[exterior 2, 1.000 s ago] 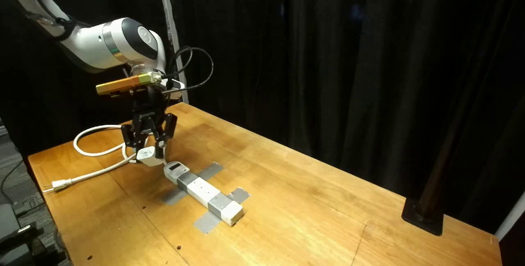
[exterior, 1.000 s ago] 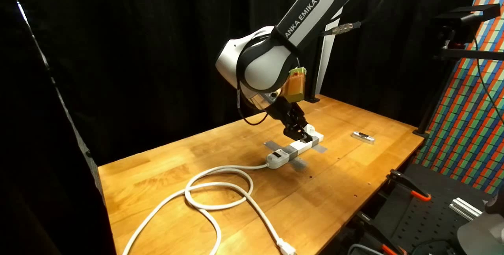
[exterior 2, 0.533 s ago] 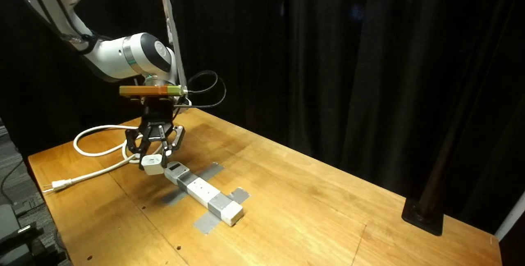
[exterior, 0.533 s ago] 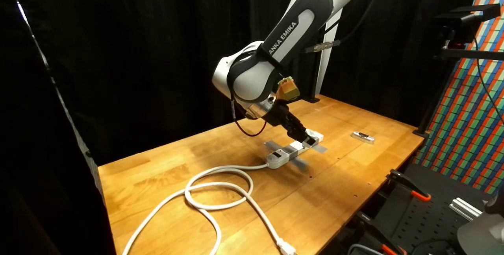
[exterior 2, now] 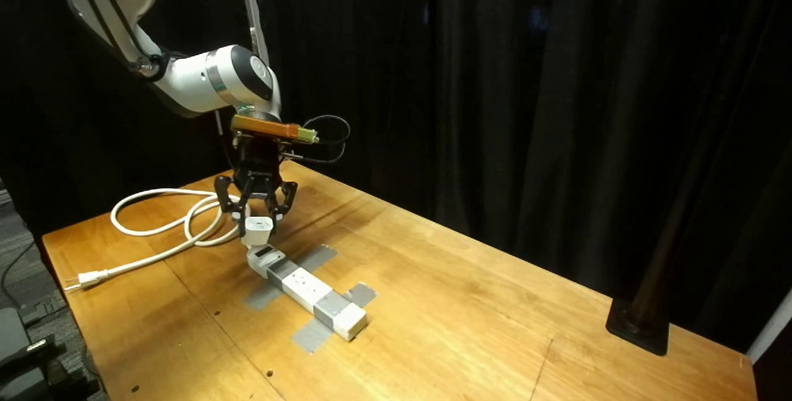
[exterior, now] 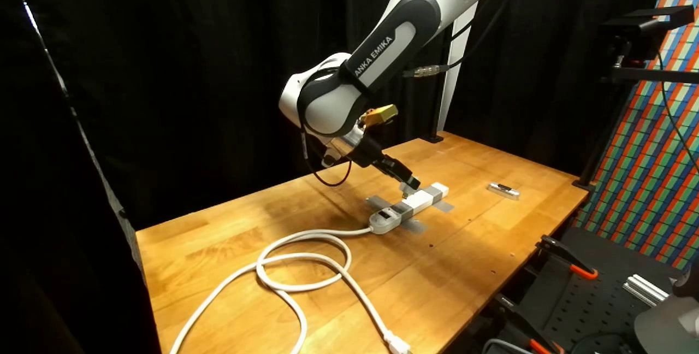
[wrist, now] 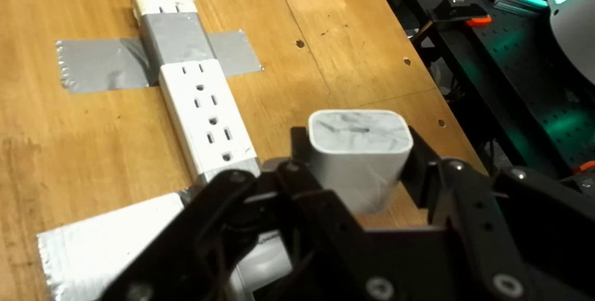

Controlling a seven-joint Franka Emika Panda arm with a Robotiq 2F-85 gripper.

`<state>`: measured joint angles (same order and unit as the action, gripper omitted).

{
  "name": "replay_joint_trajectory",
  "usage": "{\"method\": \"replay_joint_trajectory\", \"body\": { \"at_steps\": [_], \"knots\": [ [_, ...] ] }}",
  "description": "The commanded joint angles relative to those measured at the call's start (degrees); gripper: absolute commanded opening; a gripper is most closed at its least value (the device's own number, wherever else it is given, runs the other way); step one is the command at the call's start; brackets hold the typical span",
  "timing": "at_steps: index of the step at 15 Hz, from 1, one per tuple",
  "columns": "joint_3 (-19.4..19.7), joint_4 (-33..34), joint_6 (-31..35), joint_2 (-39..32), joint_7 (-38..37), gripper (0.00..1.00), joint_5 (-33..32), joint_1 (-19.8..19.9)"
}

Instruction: Plug the charger head in the middle of the adapter

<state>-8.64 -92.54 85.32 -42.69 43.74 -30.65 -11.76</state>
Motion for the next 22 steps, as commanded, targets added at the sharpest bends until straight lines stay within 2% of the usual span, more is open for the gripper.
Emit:
{"method": "replay_joint_trajectory", "body": {
  "at_steps": [1, 4, 5, 9, 13, 18, 22],
  "knots": [
    [-0.47, 1.02, -0.56, -0.71, 0.85, 0.48, -0.13, 0.21],
    [-0.54, 1.74, -0.87, -1.42, 1.79, 0.48, -0.11, 0.16],
    [0.18, 3.15, -3.73, -2.49, 2.71, 0.23, -1.96, -0.93],
    [1.17, 2.29, -5.06, -2.9, 4.01, 0.23, -13.4, -2.48],
    [0.3, 1.15, -2.84, -3.63, 4.07, 0.23, -20.23, -1.67],
    [-0.17, 0.38, 0.06, -5.4, 3.92, 0.23, -23.44, -0.34],
    [0.06, -1.1, 2.66, -6.15, -0.26, 0.23, -24.08, -0.28]
  ]
}}
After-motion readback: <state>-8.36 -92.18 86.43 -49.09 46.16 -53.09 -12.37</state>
